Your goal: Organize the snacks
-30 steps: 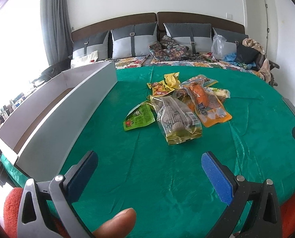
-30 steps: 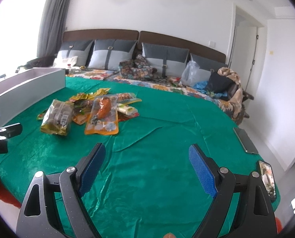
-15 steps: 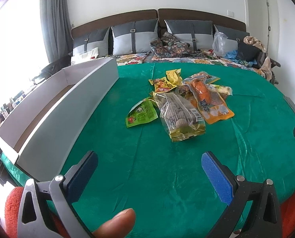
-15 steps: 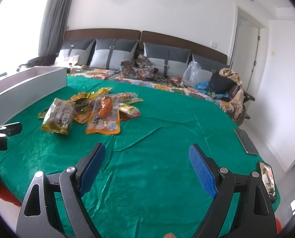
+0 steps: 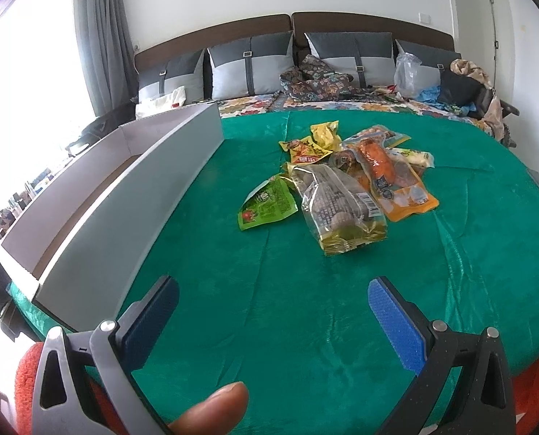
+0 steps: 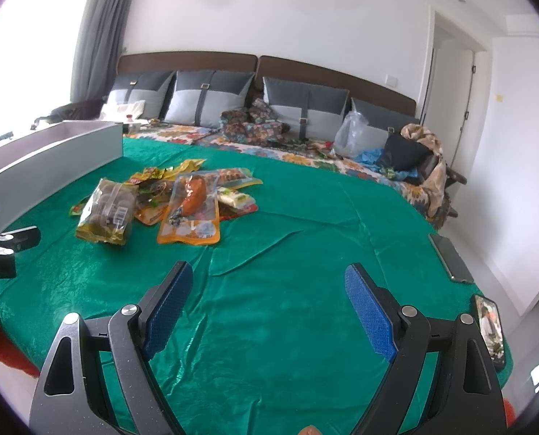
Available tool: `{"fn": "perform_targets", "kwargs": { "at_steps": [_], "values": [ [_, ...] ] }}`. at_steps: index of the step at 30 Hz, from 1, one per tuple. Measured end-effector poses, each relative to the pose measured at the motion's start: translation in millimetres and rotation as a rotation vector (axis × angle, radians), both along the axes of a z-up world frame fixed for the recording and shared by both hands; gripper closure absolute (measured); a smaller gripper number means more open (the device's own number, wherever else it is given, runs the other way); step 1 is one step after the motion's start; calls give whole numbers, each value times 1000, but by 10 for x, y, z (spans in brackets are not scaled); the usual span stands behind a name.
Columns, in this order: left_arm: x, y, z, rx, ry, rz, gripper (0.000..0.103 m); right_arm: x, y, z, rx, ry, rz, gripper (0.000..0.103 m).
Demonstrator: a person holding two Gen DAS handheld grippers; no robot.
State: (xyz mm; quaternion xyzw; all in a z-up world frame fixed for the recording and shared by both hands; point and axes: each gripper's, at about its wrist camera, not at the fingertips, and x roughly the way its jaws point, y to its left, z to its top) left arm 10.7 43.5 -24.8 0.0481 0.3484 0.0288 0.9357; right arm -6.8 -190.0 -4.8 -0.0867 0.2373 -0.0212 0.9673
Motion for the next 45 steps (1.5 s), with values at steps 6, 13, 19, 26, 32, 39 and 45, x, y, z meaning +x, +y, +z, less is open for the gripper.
{"fn": "perform_targets", "kwargs": {
  "at_steps": [6,13,19,26,32,39,45],
  "values": [
    [10,6,-18,2,2,2,0,-1,2,-5,2,3,1,15],
    [21,22,-27,-2,4,9,0,1,4,-6,1,4,1,15],
    [17,24,-33,-2,7,5,0,6,3,-6,1,4,1,15],
    [17,20,-30,-2,8,2,0,3,6,-8,2,4,1,15],
    [15,18,-29,-2,10,1,0,7,4,-9,1,5,1,15],
    [10,10,-27,-6,12,1,0,7,5,-10,1,5,1,15],
    [10,15,-25,-10,16,4,0,8,4,-10,1,4,2,15]
  ]
}}
